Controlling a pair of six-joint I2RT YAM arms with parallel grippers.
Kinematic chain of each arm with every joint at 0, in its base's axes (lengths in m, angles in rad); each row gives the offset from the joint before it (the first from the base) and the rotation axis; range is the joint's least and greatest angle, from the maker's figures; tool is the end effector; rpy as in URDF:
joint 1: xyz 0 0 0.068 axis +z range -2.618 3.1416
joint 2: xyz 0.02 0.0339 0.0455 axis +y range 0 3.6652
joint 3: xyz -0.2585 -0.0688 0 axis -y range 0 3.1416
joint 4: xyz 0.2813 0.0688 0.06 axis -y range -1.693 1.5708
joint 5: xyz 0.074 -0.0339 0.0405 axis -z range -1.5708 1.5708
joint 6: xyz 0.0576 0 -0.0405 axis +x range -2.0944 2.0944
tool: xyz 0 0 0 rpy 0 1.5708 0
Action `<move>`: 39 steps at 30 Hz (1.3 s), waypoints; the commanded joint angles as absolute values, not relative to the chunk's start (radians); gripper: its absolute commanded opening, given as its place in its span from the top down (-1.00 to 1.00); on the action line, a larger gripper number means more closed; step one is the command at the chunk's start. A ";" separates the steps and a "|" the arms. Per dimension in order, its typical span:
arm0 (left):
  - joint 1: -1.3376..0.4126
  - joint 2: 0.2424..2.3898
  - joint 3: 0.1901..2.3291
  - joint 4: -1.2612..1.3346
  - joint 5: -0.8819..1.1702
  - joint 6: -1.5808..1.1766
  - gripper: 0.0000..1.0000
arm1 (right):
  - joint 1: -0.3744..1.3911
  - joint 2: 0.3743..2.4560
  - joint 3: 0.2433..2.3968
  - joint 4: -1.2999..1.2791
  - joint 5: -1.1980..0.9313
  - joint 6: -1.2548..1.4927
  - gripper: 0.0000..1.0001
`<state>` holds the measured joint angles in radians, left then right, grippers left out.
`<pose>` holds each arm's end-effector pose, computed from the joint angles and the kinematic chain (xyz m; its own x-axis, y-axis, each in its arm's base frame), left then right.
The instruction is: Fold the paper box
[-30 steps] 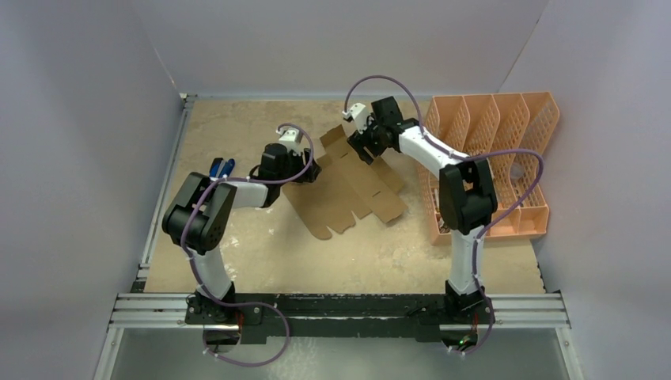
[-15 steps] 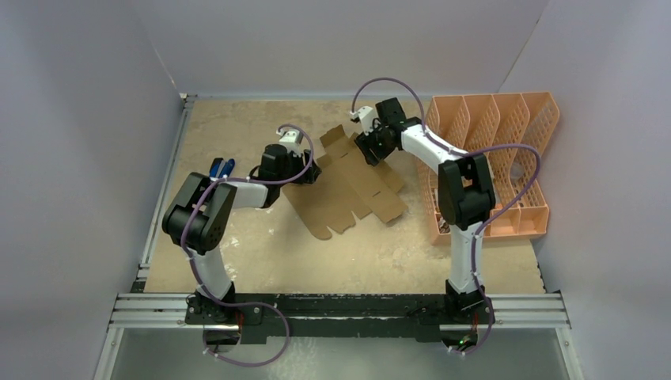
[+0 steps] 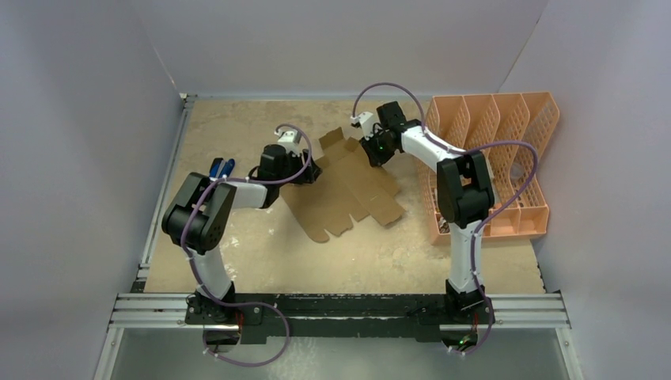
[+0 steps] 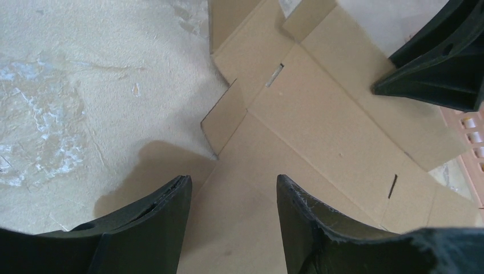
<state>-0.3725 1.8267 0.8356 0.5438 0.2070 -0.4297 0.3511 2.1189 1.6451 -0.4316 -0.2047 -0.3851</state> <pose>0.3750 -0.1592 0.1047 -0.5865 -0.2085 -0.7826 0.3129 0.8329 -0.4564 0.4776 0.1874 0.1566 -0.5138 -0.5799 -0.6322 -0.6988 0.7104 -0.0837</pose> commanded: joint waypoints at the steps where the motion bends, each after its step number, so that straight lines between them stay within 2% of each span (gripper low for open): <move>1: -0.335 1.781 0.839 0.627 0.247 -0.469 -0.11 | 0.347 2.117 1.666 -0.480 -0.253 -0.426 0.62; 5: -0.282 1.752 0.861 0.608 0.282 -0.469 -0.11 | 0.350 2.092 1.667 -0.465 -0.209 -0.459 1.00; 18: -0.120 1.737 0.988 0.509 0.363 -0.413 -0.11 | 0.458 1.844 1.431 -0.186 -0.005 -0.756 1.00; 30: -0.116 1.895 1.098 0.496 0.485 -0.388 -0.11 | 0.589 1.711 1.214 0.107 0.127 -1.085 1.00; 39: -0.160 1.881 0.958 0.659 0.510 -0.467 -0.11 | 0.685 1.644 1.014 0.411 0.200 -1.286 1.00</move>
